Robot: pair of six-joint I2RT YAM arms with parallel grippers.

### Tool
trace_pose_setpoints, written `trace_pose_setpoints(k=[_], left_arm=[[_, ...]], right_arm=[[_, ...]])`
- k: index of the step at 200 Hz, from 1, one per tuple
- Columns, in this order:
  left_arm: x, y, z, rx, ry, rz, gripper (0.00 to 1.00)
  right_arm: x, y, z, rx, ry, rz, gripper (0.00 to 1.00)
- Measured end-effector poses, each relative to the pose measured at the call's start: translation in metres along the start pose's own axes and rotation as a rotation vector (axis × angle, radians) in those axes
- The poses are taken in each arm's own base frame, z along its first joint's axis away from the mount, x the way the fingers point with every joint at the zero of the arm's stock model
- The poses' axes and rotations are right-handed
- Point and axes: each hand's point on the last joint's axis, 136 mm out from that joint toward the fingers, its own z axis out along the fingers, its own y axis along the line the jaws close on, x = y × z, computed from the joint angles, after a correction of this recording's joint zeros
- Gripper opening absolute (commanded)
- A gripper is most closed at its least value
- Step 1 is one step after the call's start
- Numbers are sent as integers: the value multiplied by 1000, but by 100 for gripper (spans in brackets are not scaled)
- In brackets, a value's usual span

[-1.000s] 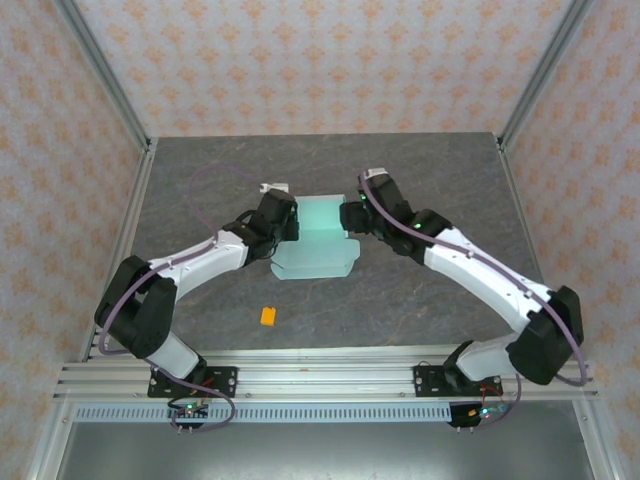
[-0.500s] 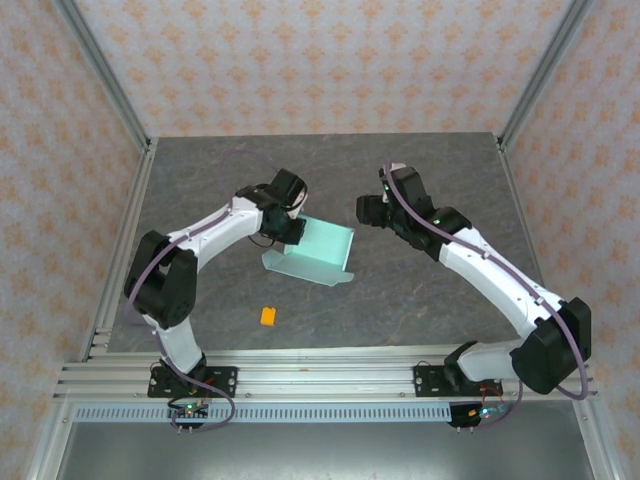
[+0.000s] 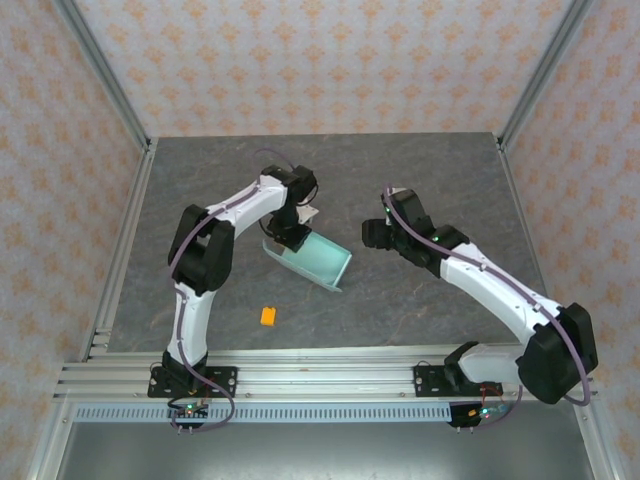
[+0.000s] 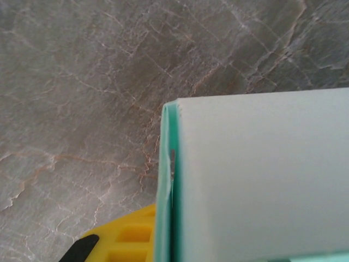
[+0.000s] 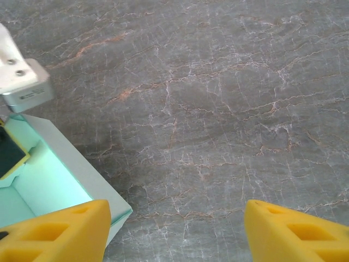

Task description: Fold the paper box

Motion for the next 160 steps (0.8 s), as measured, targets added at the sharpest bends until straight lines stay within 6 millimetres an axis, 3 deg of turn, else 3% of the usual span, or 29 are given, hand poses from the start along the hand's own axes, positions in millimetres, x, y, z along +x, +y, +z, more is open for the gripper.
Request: trace_pose_setpoints(k=[35,48,86,116,160], left_arm=[[-5,1,7,3,55,21,6],[-9,1,7,4,61,23,13],[-22,1,10,9,69,37,18],[-30,1,15,18,78,37,28],[-50,-6,-3,47,8,46,39]], right_arm=[[5,-3,1,4,0,4,66],[8,-4,2,7,6,7,66],[12,-6,4,13,14,9,66],[12,-6,4,15,14,9,66],[12,-7,4,20,11,9,66]])
